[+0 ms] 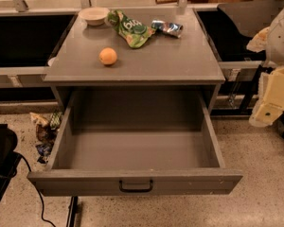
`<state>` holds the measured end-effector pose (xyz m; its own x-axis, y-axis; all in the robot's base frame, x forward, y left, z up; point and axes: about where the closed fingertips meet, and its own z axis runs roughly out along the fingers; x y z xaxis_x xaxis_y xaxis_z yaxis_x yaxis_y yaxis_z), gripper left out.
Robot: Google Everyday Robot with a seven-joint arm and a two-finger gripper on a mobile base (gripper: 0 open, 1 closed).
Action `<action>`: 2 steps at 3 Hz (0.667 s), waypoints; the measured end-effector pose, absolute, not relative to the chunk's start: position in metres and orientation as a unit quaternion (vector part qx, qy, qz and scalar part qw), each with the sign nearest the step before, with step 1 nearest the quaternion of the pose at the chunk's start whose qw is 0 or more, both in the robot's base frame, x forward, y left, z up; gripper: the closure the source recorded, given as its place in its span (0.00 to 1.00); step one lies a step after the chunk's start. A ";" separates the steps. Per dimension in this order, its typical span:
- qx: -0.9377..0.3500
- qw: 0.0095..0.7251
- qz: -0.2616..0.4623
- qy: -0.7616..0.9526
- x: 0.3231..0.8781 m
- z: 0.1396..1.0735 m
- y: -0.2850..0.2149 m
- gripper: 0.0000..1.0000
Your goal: Place orange into top drawer
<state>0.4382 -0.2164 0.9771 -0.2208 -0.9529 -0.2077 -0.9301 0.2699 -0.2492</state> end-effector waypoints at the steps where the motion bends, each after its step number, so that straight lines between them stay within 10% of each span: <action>1: -0.603 0.161 -0.036 0.780 0.438 0.977 -0.216 0.00; 2: -0.601 0.172 -0.036 0.780 0.444 0.979 -0.216 0.00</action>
Offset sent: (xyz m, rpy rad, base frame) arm 0.0135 0.0000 -0.0015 0.0324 -0.0175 -0.0051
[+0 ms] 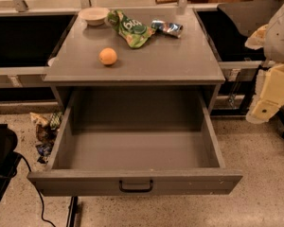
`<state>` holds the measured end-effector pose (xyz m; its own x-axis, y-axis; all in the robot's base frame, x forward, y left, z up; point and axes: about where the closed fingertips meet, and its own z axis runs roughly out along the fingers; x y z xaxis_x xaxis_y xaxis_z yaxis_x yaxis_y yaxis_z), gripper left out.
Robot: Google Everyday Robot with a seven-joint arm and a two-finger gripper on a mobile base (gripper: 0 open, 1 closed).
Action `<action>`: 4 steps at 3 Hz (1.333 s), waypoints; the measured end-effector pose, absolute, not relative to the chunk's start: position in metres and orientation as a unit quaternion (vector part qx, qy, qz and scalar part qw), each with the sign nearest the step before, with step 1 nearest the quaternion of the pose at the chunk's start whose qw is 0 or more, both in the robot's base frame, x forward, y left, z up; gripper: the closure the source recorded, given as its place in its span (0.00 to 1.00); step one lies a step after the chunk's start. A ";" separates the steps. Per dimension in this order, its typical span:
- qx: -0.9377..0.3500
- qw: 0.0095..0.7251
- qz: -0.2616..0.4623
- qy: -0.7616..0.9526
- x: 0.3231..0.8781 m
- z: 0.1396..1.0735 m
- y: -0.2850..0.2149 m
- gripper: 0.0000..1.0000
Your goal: Place orange into top drawer
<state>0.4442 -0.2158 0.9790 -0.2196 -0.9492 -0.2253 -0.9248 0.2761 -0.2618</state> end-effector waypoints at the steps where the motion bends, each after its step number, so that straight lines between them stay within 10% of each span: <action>1: -0.586 0.206 -0.020 0.783 0.482 0.976 -0.211 0.00; 4: -0.539 0.321 0.075 0.775 0.607 0.939 -0.143 0.00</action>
Offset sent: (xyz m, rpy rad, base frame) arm 0.1470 0.0292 -0.0207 0.2797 -0.0911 -0.0897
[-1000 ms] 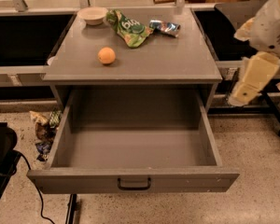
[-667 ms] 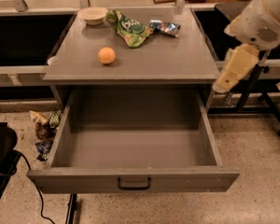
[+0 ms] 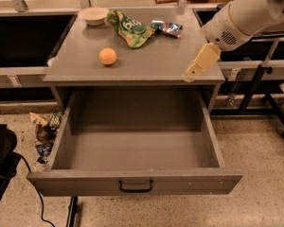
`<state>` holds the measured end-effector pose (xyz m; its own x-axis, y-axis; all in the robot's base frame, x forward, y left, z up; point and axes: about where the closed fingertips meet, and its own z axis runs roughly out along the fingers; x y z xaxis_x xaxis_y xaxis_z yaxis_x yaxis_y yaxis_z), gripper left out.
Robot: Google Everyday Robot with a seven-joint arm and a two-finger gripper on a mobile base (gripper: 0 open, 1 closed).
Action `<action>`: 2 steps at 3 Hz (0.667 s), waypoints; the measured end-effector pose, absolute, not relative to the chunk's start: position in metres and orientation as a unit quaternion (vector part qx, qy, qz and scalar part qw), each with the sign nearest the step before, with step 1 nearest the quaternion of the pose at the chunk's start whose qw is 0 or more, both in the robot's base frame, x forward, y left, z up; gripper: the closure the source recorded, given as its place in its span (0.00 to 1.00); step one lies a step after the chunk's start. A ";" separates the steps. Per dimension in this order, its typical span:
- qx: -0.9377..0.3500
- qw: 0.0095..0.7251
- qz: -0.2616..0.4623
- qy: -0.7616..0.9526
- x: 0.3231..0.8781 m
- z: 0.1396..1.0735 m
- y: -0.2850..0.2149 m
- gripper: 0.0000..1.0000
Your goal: Place orange into top drawer
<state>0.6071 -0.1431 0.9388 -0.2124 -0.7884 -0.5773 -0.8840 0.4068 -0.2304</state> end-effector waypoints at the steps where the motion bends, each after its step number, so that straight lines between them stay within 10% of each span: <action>1: -0.539 0.321 0.075 0.775 0.607 0.939 -0.143 0.00; 2: -0.534 0.333 0.080 0.773 0.636 0.930 -0.133 0.00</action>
Offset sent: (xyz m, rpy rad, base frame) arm 0.0713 0.0204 -0.0198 0.0620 -0.0406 -0.0176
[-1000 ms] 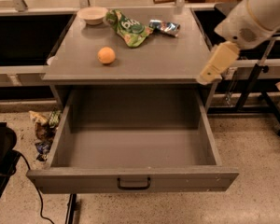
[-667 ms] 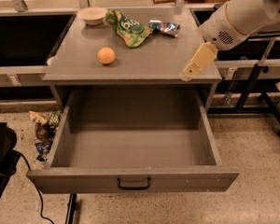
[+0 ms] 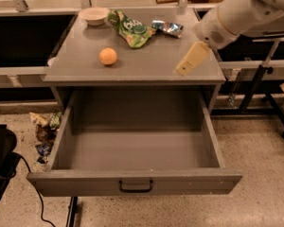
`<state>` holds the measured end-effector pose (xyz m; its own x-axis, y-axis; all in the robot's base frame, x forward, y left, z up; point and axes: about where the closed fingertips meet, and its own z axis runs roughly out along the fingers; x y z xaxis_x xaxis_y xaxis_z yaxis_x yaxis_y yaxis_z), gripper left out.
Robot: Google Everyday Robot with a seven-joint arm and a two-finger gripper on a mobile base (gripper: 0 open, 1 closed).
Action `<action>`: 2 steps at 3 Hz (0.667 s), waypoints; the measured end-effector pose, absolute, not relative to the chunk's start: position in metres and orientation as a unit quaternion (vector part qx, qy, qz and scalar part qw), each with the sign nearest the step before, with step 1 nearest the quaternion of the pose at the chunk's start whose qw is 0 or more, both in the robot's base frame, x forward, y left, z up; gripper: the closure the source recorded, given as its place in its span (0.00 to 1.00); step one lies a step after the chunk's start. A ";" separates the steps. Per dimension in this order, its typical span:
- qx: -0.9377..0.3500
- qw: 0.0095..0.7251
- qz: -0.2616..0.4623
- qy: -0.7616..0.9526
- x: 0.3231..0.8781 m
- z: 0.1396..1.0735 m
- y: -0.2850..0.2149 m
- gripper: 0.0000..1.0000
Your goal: Place orange into top drawer
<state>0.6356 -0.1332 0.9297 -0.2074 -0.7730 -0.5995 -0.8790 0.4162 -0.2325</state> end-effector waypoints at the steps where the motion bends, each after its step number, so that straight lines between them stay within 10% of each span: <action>1: -0.533 0.353 0.094 0.763 0.683 0.919 -0.107 0.00; 2: -0.541 0.371 0.116 0.746 0.722 0.909 -0.075 0.00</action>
Offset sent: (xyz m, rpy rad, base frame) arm 0.1360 0.0956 -0.0280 0.1617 -0.0713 0.1058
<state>0.7216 -0.0746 0.9088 -0.1390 -0.7212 -0.6787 -0.8930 0.3876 -0.2289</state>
